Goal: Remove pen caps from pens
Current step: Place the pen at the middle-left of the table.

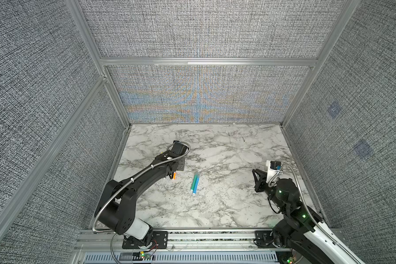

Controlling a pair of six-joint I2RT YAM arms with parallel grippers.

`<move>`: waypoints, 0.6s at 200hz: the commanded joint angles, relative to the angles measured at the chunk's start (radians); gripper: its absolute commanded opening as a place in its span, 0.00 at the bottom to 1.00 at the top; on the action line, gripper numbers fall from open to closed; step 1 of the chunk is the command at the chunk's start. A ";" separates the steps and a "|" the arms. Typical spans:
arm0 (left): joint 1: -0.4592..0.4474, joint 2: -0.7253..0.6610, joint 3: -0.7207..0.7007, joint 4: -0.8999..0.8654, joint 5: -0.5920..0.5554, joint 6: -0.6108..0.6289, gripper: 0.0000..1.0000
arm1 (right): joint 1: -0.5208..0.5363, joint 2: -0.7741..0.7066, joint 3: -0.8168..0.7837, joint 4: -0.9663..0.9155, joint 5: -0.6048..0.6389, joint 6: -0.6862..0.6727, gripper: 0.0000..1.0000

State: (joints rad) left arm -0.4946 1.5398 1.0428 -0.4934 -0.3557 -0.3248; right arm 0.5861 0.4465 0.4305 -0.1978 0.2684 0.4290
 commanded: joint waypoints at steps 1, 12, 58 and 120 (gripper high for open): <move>0.029 0.026 0.013 -0.040 0.007 0.035 0.00 | 0.000 -0.012 -0.007 0.004 0.017 -0.012 0.00; 0.046 0.039 0.013 -0.037 0.015 0.037 0.00 | 0.000 -0.017 -0.011 0.004 0.015 -0.012 0.00; 0.079 0.111 0.014 -0.024 0.045 0.061 0.00 | 0.000 -0.023 -0.007 0.000 0.011 -0.015 0.00; 0.096 0.164 0.022 -0.024 0.034 0.066 0.00 | 0.000 -0.063 -0.002 -0.009 -0.037 -0.004 0.00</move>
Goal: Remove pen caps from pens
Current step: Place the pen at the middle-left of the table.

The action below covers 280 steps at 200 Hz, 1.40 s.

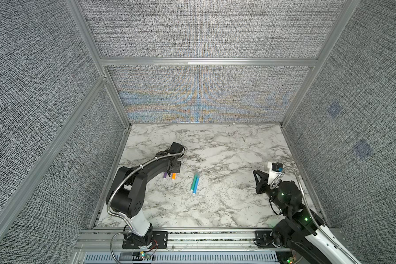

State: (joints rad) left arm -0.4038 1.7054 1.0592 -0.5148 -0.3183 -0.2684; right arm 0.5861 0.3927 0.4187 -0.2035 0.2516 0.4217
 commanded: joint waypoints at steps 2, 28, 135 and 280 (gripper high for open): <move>0.005 -0.001 0.004 -0.001 -0.002 0.010 0.00 | 0.000 -0.010 0.011 -0.004 -0.020 0.003 0.00; 0.011 0.014 0.010 -0.008 0.000 0.019 0.03 | 0.000 -0.017 0.005 -0.004 -0.019 0.005 0.00; 0.018 0.067 0.041 -0.034 -0.001 0.033 0.10 | 0.000 -0.036 0.006 -0.018 -0.019 0.000 0.00; 0.019 0.062 0.033 -0.027 0.003 0.038 0.25 | 0.000 -0.052 0.006 -0.027 -0.008 -0.004 0.00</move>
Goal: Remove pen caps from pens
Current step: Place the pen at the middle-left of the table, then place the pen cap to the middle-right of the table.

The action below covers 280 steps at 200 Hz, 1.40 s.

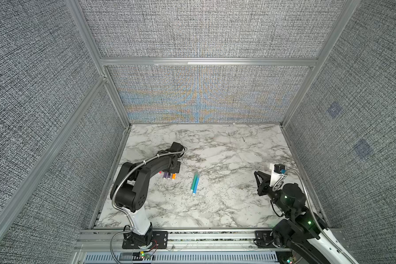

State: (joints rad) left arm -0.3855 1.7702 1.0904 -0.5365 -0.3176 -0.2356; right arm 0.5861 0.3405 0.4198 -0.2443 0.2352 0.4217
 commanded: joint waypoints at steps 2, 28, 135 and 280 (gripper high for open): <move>0.002 -0.002 0.002 -0.006 0.002 0.005 0.25 | 0.000 -0.001 0.005 0.015 0.009 -0.004 0.00; 0.001 -0.002 0.002 -0.006 0.002 0.005 0.26 | -0.001 0.003 0.004 0.018 0.007 -0.005 0.00; 0.002 -0.425 -0.084 0.084 0.112 0.028 0.30 | -0.111 0.534 0.121 0.118 0.094 -0.123 0.00; -0.136 -0.634 -0.257 0.157 0.214 -0.004 0.37 | -0.466 1.342 0.627 -0.107 0.045 -0.291 0.00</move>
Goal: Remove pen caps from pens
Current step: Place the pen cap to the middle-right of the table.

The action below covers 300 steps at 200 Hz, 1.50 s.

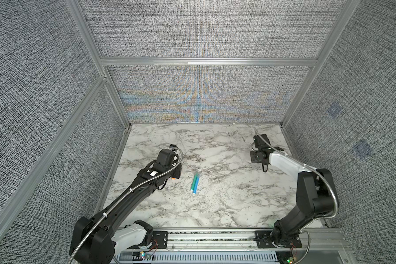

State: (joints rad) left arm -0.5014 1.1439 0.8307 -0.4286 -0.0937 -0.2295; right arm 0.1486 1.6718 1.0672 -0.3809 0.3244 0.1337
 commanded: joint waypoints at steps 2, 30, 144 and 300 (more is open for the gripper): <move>-0.023 -0.007 0.004 0.047 -0.012 -0.010 0.37 | -0.031 0.013 -0.022 0.032 -0.044 -0.002 0.00; -0.055 -0.010 0.016 0.030 -0.034 -0.011 0.37 | -0.045 0.048 -0.024 0.046 -0.057 -0.005 0.00; -0.111 0.000 0.027 -0.015 -0.078 -0.013 0.40 | -0.055 0.189 0.011 0.068 -0.025 -0.016 0.00; -0.233 0.179 -0.024 0.072 -0.020 -0.058 0.42 | -0.025 0.054 -0.037 0.064 -0.044 -0.009 0.36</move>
State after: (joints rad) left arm -0.7204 1.2839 0.7864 -0.3733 -0.0906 -0.2718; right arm 0.1112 1.7660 1.0409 -0.3149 0.2832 0.1223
